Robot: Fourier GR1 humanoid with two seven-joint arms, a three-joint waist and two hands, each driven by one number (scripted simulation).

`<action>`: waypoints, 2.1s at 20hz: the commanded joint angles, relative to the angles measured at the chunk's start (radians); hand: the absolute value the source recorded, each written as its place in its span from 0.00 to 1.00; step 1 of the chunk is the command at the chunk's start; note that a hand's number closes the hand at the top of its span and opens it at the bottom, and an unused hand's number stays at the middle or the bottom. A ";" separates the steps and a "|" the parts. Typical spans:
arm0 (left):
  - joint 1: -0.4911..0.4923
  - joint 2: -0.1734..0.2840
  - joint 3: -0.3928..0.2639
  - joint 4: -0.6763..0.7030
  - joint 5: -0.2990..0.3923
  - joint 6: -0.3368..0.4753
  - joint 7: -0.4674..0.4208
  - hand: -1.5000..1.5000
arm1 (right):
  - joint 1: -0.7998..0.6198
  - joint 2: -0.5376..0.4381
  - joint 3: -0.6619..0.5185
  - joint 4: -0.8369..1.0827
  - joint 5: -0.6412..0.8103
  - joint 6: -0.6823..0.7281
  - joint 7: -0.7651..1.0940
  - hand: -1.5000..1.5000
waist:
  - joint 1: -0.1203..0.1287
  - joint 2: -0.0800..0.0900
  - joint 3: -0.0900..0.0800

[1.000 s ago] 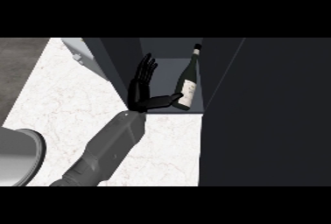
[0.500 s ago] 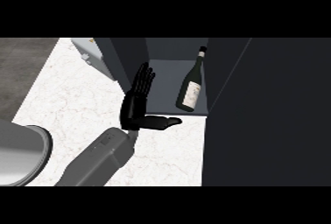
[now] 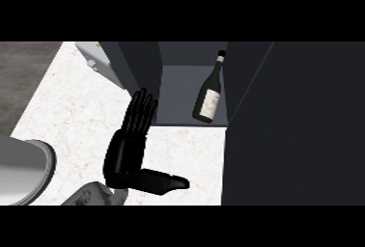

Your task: Pick up the wine, place it into the cabinet and close the cabinet

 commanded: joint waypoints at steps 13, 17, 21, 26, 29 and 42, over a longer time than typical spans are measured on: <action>0.351 0.244 0.092 -0.513 -0.106 0.130 0.104 0.00 | 0.056 -0.155 0.145 -0.077 -0.056 0.248 0.074 1.00 | -0.003 0.003 0.000; 0.556 0.303 0.181 -0.514 -0.049 -0.017 -0.043 0.00 | 0.183 -0.159 0.208 -0.133 -0.171 0.267 0.135 1.00 | 0.000 0.001 -0.002; 0.638 0.345 0.264 -0.616 -0.009 -0.025 -0.027 0.00 | 0.156 -0.096 0.373 -0.201 -0.119 0.200 0.215 1.00 | 0.000 0.000 -0.002; 0.850 0.406 0.385 -0.648 0.062 -0.185 -0.123 0.00 | 0.128 -0.015 0.545 -0.201 0.046 0.118 0.246 1.00 | 0.011 -0.005 -0.003; 0.851 0.439 0.512 -0.591 0.124 -0.275 -0.115 0.00 | 0.032 0.049 0.644 -0.156 0.137 0.046 0.293 1.00 | 0.005 -0.003 -0.004; 1.040 0.481 0.775 -0.568 0.238 -0.576 -0.104 0.00 | -0.485 0.053 0.838 0.206 0.338 -0.409 0.289 1.00 | 0.021 0.002 -0.003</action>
